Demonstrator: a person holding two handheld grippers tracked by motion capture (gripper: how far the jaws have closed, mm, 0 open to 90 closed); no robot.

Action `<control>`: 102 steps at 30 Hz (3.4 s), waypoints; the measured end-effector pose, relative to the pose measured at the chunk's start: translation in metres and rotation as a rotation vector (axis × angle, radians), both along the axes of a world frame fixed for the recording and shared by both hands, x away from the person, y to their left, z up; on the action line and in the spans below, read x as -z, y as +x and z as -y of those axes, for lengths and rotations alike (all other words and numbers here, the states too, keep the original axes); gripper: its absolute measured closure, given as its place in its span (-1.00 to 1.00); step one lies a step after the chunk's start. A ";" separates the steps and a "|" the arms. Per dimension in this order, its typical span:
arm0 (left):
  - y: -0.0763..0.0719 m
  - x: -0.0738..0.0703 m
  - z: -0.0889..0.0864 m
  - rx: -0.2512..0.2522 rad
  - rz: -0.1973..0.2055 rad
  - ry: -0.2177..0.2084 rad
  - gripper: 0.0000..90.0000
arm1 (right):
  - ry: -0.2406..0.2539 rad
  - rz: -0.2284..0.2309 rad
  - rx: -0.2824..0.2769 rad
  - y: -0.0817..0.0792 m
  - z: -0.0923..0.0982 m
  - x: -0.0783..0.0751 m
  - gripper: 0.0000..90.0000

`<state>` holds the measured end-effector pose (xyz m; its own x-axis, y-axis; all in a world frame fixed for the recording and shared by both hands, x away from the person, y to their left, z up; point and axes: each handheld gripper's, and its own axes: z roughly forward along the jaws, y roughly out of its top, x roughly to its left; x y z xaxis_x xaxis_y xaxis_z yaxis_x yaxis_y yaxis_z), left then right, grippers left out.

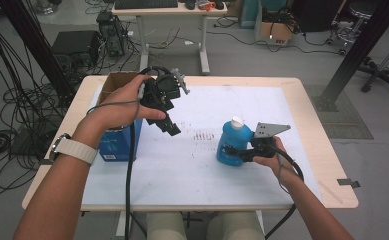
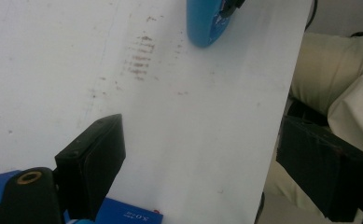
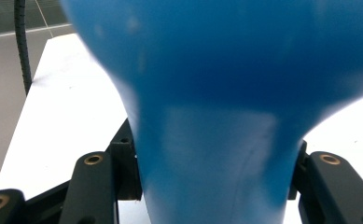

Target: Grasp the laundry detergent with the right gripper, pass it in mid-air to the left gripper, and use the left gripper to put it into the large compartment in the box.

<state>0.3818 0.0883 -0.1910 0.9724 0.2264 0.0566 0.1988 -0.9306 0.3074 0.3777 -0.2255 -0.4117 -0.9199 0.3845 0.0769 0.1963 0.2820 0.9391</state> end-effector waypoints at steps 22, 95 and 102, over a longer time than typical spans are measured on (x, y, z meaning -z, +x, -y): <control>-0.001 -0.002 -0.001 -0.004 0.011 -0.015 -0.66 | -0.010 -0.009 -0.008 0.001 0.000 -0.001 -0.05; -0.003 -0.007 0.000 -0.013 0.018 -0.019 -0.69 | -0.004 -0.002 -0.017 0.003 0.000 -0.001 -0.06; -0.003 -0.007 0.000 -0.016 0.022 -0.018 -0.69 | -0.007 -0.002 -0.015 0.003 0.000 -0.001 -0.06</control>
